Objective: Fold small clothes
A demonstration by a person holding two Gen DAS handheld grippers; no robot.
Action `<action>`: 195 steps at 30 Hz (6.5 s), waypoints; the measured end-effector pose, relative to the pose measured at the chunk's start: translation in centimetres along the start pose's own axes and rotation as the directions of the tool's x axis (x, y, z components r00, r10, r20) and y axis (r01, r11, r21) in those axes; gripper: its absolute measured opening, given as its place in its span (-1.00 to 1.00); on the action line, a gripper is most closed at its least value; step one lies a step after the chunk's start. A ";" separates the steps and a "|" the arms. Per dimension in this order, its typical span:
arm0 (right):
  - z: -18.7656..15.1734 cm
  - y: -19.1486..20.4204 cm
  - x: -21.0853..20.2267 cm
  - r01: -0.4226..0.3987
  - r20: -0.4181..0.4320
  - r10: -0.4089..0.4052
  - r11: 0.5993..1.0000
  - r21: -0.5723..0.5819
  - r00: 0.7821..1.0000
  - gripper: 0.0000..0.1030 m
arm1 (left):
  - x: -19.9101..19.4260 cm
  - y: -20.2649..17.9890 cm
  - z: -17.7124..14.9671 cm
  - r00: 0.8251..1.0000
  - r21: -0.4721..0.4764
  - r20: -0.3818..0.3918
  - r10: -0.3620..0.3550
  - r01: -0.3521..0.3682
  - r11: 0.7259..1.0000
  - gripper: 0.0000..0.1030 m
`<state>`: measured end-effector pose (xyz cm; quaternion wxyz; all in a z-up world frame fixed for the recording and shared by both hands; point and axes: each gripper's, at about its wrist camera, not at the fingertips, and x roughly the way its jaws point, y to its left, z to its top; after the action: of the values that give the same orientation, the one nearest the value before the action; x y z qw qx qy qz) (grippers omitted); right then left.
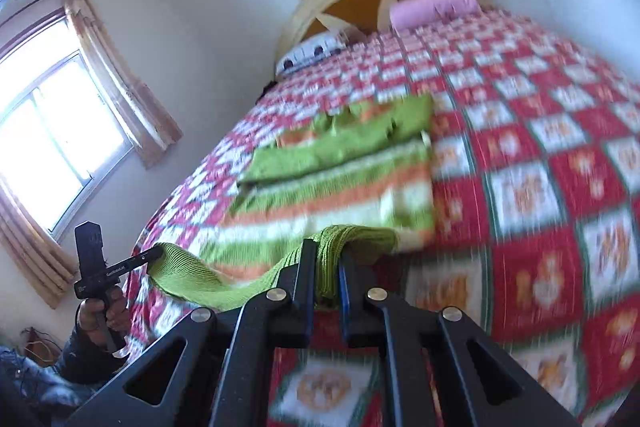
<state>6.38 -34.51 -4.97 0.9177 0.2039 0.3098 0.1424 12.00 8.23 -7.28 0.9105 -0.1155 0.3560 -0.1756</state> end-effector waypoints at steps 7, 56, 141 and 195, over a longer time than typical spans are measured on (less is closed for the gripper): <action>5.9 0.5 2.2 0.012 0.055 -0.009 0.999 -0.048 0.998 -0.83 | 1.2 0.0 5.0 0.999 0.018 0.050 0.015 -0.016 1.000 -0.92; 18.8 -10.1 30.3 0.378 -0.218 -0.421 0.901 -0.214 0.880 0.15 | 23.2 4.4 16.2 0.942 0.123 -0.045 0.331 -0.324 0.938 0.04; 7.8 -4.8 25.3 0.296 -0.239 -0.373 0.906 -0.302 0.897 0.13 | 19.0 7.0 8.1 0.923 -0.124 -0.075 0.379 -0.385 0.914 0.95; -2.3 20.2 32.0 0.115 -0.085 -0.302 0.585 -0.802 0.949 0.40 | 16.1 9.2 8.0 0.876 0.061 -0.088 0.474 -0.470 0.880 1.00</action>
<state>26.76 -3.75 -13.66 0.8846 -0.2750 0.3332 0.1755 30.72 10.84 -14.37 0.9088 0.0009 0.4155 0.0394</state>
